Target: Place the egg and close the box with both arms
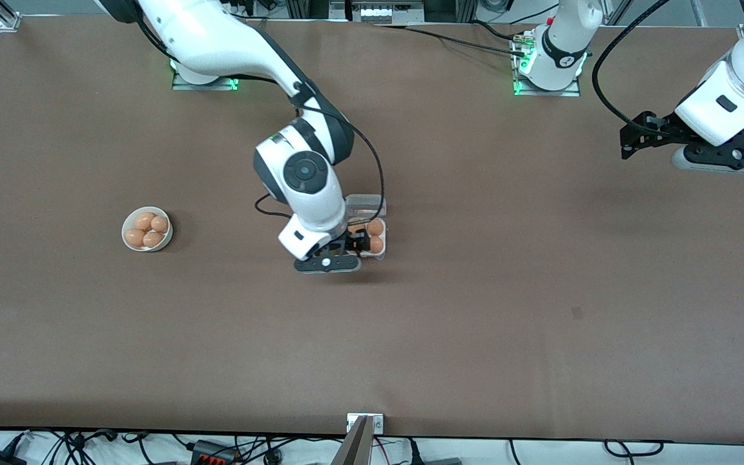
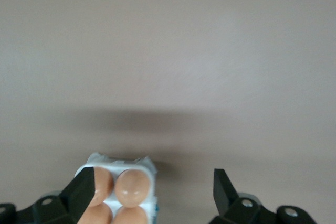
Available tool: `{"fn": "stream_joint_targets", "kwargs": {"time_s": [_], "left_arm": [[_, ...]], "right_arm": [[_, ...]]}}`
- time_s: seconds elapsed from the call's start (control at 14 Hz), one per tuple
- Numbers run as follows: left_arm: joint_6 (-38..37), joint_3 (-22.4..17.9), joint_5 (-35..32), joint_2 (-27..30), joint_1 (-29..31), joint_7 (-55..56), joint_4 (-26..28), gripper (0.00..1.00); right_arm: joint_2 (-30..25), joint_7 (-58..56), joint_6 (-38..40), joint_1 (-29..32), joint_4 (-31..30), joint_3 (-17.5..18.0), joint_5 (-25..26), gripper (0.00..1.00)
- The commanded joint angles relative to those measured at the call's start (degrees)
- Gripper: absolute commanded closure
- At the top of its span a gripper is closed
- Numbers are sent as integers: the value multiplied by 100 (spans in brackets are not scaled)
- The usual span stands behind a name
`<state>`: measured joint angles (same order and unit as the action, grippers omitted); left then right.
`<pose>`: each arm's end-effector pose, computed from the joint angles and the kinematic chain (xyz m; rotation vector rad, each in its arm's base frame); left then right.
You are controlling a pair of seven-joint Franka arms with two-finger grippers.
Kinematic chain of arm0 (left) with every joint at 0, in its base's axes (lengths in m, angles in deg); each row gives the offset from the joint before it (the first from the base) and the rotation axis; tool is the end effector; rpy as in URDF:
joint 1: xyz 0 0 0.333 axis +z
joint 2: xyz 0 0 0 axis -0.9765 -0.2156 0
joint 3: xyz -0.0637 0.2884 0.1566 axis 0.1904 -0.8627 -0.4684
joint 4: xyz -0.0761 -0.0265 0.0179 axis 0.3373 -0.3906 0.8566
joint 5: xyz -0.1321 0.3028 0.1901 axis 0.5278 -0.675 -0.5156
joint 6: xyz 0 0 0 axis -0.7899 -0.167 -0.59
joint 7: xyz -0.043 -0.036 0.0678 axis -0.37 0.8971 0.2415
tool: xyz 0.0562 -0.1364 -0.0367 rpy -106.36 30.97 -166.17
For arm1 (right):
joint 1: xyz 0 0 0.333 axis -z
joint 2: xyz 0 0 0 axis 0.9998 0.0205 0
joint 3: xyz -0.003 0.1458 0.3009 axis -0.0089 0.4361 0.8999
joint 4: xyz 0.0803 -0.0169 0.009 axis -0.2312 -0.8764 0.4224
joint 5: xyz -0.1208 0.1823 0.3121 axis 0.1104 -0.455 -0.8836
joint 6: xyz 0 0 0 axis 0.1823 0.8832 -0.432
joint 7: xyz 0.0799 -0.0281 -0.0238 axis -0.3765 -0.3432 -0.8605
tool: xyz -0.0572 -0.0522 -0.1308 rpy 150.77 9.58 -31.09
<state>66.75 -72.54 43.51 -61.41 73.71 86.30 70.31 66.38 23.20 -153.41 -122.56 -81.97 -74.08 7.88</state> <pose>0.5298 -0.0620 0.5807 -3.1059 0.1465 0.0794 0.6255 0.4284 0.3032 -3.0997 -0.0326 -0.2285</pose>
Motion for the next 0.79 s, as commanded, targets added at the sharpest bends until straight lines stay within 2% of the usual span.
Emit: {"fn": "stream_joint_targets", "kwargs": {"time_s": [0.0,0.21,0.36,0.57,0.64,0.71], "left_arm": [[-158,-2,83,-197,-20,-111,-177,0],[-264,-10,92,-276,50,-84,-178,0],[-256,-46,66,-382,50,-119,-178,0],[-247,-45,31,-557,33,-128,-178,0],[-247,-37,22,-636,33,-154,-204,10],[-255,-54,83,-672,50,-155,-300,23]], "right_arm": [[-527,24,446,34,-137,-403,107,0],[-1018,-246,1025,383,-146,-747,54,0],[-1370,-1219,1501,884,-137,-730,10,0],[-1679,-1882,1994,1614,-146,-738,-446,0],[-1758,-2048,2152,1816,-154,-738,-473,0],[-1793,-2285,2327,1983,-146,-738,-482,0]]}}
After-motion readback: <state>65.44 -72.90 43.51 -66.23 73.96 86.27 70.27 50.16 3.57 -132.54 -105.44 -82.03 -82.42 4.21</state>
